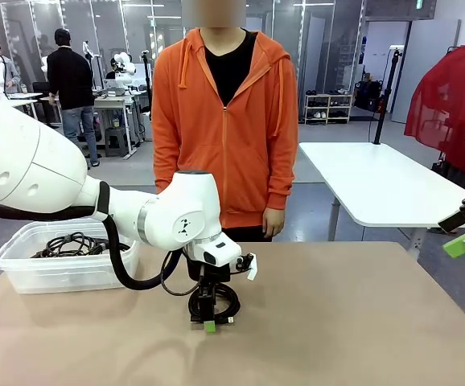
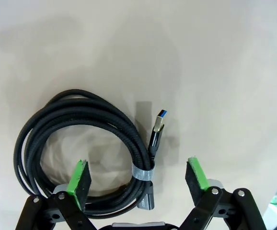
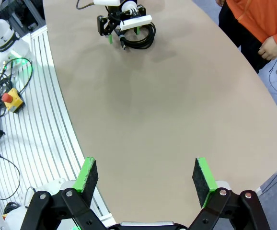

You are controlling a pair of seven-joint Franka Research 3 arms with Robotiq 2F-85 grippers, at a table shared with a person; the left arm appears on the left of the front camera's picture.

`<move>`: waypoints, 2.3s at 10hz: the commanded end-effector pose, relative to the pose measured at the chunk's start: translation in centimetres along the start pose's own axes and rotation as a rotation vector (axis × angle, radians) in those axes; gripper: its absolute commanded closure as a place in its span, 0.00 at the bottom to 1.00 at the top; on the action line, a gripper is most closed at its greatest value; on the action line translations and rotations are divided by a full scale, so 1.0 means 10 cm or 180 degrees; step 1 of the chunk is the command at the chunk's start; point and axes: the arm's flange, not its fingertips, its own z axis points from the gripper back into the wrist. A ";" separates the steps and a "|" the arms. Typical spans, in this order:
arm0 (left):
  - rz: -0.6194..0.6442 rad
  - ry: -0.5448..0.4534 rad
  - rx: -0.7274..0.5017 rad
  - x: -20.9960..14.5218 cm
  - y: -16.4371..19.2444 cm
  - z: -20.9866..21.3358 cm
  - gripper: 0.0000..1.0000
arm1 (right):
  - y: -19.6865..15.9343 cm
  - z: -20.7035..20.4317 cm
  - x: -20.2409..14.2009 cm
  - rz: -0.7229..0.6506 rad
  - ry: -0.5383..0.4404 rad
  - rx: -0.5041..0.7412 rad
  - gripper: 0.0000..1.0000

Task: Organize and store the cables.
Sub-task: Place the USB Extension Cable into the Organizing box.

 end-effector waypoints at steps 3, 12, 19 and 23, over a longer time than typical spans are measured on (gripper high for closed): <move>0.0031 0.0260 0.0024 0.04 0.04 0.02 0.95 | -0.02 0.01 0.00 0.0062 0.0014 0.0003 0.00; -0.0344 0.0390 -0.0056 0.15 -0.24 0.68 1.00 | -0.02 0.01 0.00 0.0062 0.0014 0.0003 0.00; -0.0338 0.0220 0.0225 -0.33 -0.65 2.07 1.00 | -0.02 0.01 0.00 0.0062 0.0014 0.0003 0.00; -0.0156 0.0283 0.0320 -1.36 -0.81 2.61 1.00 | -0.02 0.01 0.00 0.0062 0.0014 0.0003 0.00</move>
